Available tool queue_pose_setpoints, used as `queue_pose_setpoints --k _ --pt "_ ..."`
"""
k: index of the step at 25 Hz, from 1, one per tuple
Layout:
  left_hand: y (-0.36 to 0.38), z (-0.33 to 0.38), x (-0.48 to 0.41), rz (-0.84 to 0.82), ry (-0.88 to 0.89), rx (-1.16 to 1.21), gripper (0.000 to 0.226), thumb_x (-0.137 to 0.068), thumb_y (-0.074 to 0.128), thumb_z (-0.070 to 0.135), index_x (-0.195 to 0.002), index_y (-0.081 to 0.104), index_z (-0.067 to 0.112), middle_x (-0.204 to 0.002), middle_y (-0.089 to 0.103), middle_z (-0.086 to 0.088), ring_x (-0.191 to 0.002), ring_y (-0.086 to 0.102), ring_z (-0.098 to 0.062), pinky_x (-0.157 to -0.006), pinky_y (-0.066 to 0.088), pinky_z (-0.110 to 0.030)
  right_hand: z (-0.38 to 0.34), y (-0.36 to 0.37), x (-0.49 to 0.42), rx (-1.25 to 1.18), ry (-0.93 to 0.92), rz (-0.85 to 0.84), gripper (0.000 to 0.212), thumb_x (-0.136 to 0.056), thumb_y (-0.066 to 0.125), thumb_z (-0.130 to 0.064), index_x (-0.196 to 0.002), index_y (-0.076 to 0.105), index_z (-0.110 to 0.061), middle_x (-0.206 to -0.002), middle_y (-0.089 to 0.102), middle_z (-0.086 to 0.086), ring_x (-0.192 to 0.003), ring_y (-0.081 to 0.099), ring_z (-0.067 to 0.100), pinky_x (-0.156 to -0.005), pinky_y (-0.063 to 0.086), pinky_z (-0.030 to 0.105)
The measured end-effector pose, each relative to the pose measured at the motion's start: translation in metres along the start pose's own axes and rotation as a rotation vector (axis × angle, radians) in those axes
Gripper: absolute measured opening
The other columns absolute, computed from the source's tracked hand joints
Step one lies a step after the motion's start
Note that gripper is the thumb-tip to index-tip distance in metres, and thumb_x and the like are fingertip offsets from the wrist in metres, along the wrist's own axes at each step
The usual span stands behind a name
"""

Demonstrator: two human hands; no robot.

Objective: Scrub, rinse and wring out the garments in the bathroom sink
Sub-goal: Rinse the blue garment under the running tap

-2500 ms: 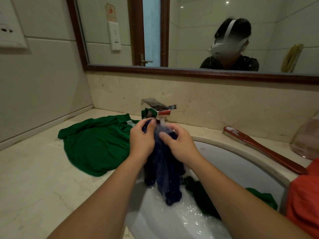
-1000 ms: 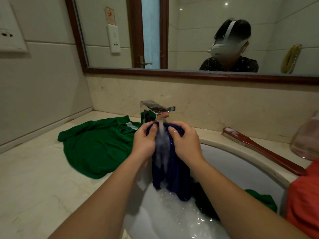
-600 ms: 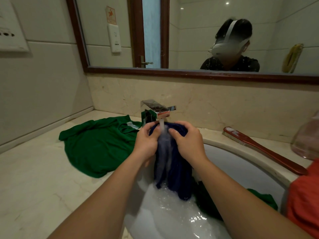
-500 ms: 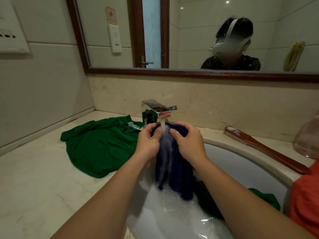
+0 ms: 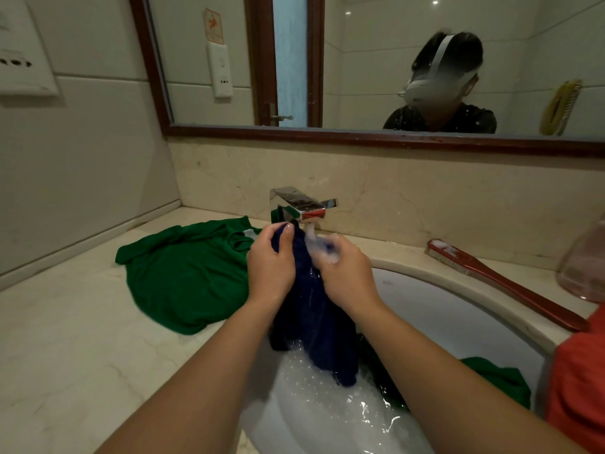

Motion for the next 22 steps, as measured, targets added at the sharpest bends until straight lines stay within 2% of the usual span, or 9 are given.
queue_pose_setpoints --k 1,3,5,7,11,15,20,22 --pt "0.005 0.000 0.001 -0.046 0.003 -0.025 0.021 -0.102 0.058 0.029 -0.110 0.070 0.014 -0.095 0.067 0.008 -0.090 0.062 -0.009 -0.073 0.042 -0.007 0.001 -0.005 0.000 0.014 -0.001 0.036 0.012 -0.097 0.064 -0.029 -0.106 0.070 -0.024 -0.092 0.068 -0.009 -0.084 0.061 0.010 -0.069 0.047 0.021" --pt "0.014 -0.002 0.004 -0.116 -0.011 -0.046 0.023 -0.101 0.059 0.032 -0.112 0.070 0.015 -0.099 0.070 0.005 -0.091 0.064 -0.011 -0.077 0.047 -0.016 0.005 -0.012 -0.001 0.002 0.001 0.076 0.012 -0.095 0.067 -0.027 -0.105 0.071 -0.025 -0.089 0.068 -0.011 -0.081 0.062 0.007 -0.061 0.042 0.009" --pt "0.019 -0.004 0.006 -0.163 -0.041 -0.050 0.023 -0.099 0.060 0.036 -0.111 0.069 0.018 -0.100 0.071 0.005 -0.090 0.065 -0.009 -0.079 0.051 -0.023 0.008 -0.016 -0.003 -0.014 -0.001 0.079 0.008 -0.095 0.068 -0.025 -0.103 0.070 -0.026 -0.087 0.068 -0.013 -0.079 0.061 -0.002 -0.061 0.042 0.005" --pt "0.022 -0.006 0.008 -0.202 -0.075 -0.051 0.014 -0.098 0.062 0.036 -0.106 0.066 0.024 -0.095 0.068 0.010 -0.086 0.063 -0.002 -0.073 0.048 -0.018 0.008 -0.017 -0.003 -0.009 -0.014 0.082 0.009 -0.095 0.069 -0.022 -0.102 0.066 -0.028 -0.086 0.064 -0.018 -0.080 0.058 -0.007 -0.064 0.041 0.004" --pt "0.011 -0.006 0.004 -0.109 -0.125 0.075 0.007 -0.099 0.064 0.026 -0.099 0.069 0.020 -0.087 0.068 0.013 -0.078 0.064 0.004 -0.065 0.045 -0.010 0.004 -0.004 -0.001 -0.056 -0.045 0.023 0.020 -0.095 0.071 -0.026 -0.114 0.065 -0.028 -0.098 0.066 -0.019 -0.092 0.062 -0.002 -0.075 0.045 0.014" --pt "-0.004 0.003 0.001 0.032 -0.104 0.180 0.011 -0.099 0.064 0.028 -0.096 0.070 0.019 -0.087 0.070 0.010 -0.077 0.063 0.006 -0.068 0.045 -0.007 -0.003 0.007 0.000 -0.087 -0.071 -0.028 0.022 -0.096 0.070 -0.033 -0.116 0.063 -0.032 -0.100 0.065 -0.021 -0.090 0.060 -0.006 -0.074 0.046 0.012" --pt "0.008 -0.003 0.001 -0.066 -0.135 0.198 0.009 -0.100 0.063 0.027 -0.095 0.069 0.021 -0.087 0.070 0.010 -0.074 0.064 0.006 -0.065 0.047 -0.009 0.008 -0.004 -0.008 -0.128 -0.018 0.028 0.017 -0.097 0.068 -0.032 -0.110 0.073 -0.023 -0.094 0.073 -0.007 -0.087 0.069 0.011 -0.076 0.056 0.032" --pt "0.014 -0.002 0.003 -0.101 -0.139 0.202 0.007 -0.099 0.064 0.026 -0.096 0.069 0.022 -0.089 0.071 0.009 -0.078 0.065 0.003 -0.065 0.048 -0.010 0.012 -0.012 -0.011 -0.170 0.018 0.065 0.011 -0.096 0.069 -0.026 -0.104 0.074 -0.020 -0.092 0.075 -0.005 -0.086 0.070 0.012 -0.076 0.056 0.032"
Point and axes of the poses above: each hand's wrist, its own x-axis away from the middle knuckle, its own y-axis out of the palm, z = x × y, the point moved 8 cm from there along -x, towards the middle knuckle
